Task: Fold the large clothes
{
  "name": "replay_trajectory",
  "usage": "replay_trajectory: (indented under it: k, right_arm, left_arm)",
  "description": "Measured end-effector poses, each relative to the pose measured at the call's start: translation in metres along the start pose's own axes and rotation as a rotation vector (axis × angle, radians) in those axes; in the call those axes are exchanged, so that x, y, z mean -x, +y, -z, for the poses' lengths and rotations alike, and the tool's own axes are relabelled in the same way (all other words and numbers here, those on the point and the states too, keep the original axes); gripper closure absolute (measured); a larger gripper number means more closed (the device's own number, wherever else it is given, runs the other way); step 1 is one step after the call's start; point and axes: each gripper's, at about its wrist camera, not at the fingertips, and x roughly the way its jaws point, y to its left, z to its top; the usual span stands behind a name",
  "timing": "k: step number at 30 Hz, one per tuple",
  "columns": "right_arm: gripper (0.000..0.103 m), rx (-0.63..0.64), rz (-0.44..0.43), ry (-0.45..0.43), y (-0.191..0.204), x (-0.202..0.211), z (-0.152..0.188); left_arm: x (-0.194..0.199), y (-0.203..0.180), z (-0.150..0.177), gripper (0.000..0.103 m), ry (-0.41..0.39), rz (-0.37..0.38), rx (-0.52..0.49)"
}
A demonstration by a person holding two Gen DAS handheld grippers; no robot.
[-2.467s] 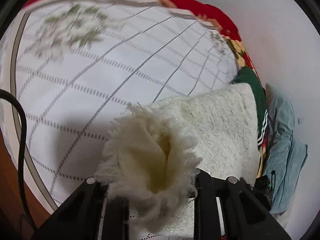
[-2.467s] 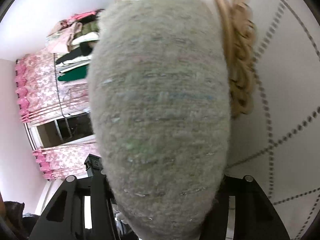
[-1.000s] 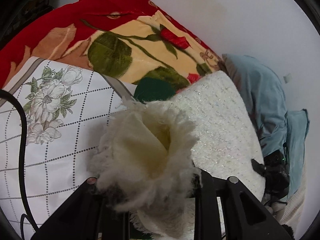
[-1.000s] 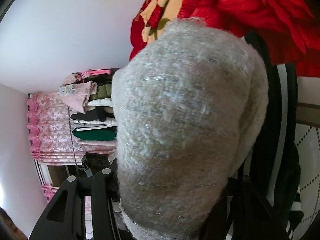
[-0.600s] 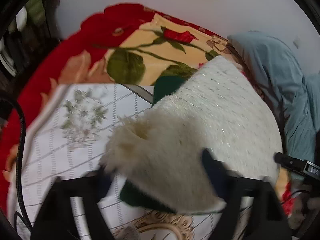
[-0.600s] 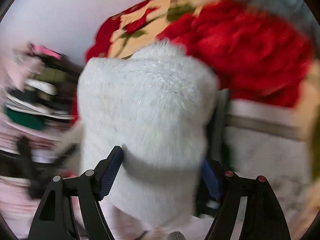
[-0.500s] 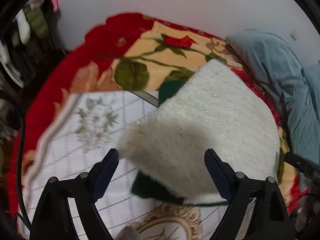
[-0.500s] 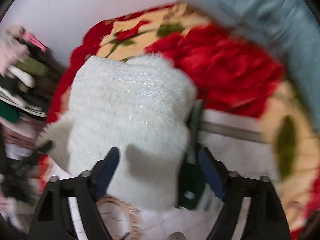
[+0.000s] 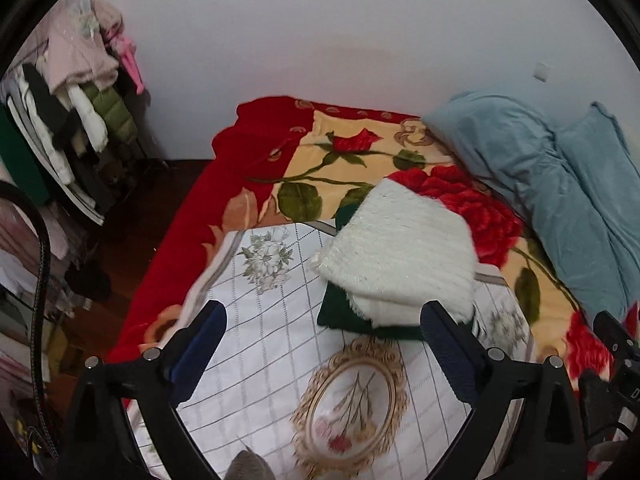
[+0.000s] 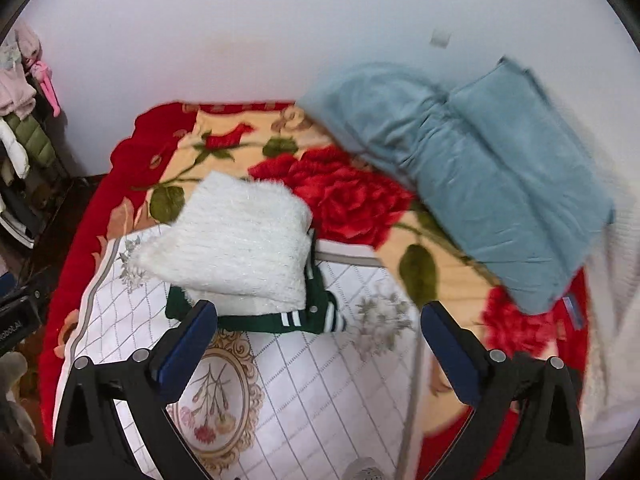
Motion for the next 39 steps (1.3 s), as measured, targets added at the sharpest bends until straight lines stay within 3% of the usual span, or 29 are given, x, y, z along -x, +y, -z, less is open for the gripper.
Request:
replay_trajectory:
  k: [7, 17, 29, 39]
  right_arm:
    - [0.000, -0.045, 0.025, -0.057, 0.000, 0.145, 0.018]
    - [0.000, -0.035, 0.049, -0.163, -0.001, 0.297, 0.058]
    - [0.000, -0.036, 0.061, -0.244, -0.010, 0.408, 0.094]
    - [0.000, -0.027, 0.065, -0.289, -0.015, 0.446, 0.110]
  left_arm:
    - [0.115, 0.001, 0.017, 0.004, -0.048, 0.040, -0.085]
    - [0.229, 0.019, 0.047, 0.004, -0.156, 0.059, -0.054]
    - [0.291, 0.024, 0.073, 0.004, -0.210, 0.066, -0.037]
    - [0.317, 0.036, 0.088, 0.004, -0.252, 0.053, -0.014]
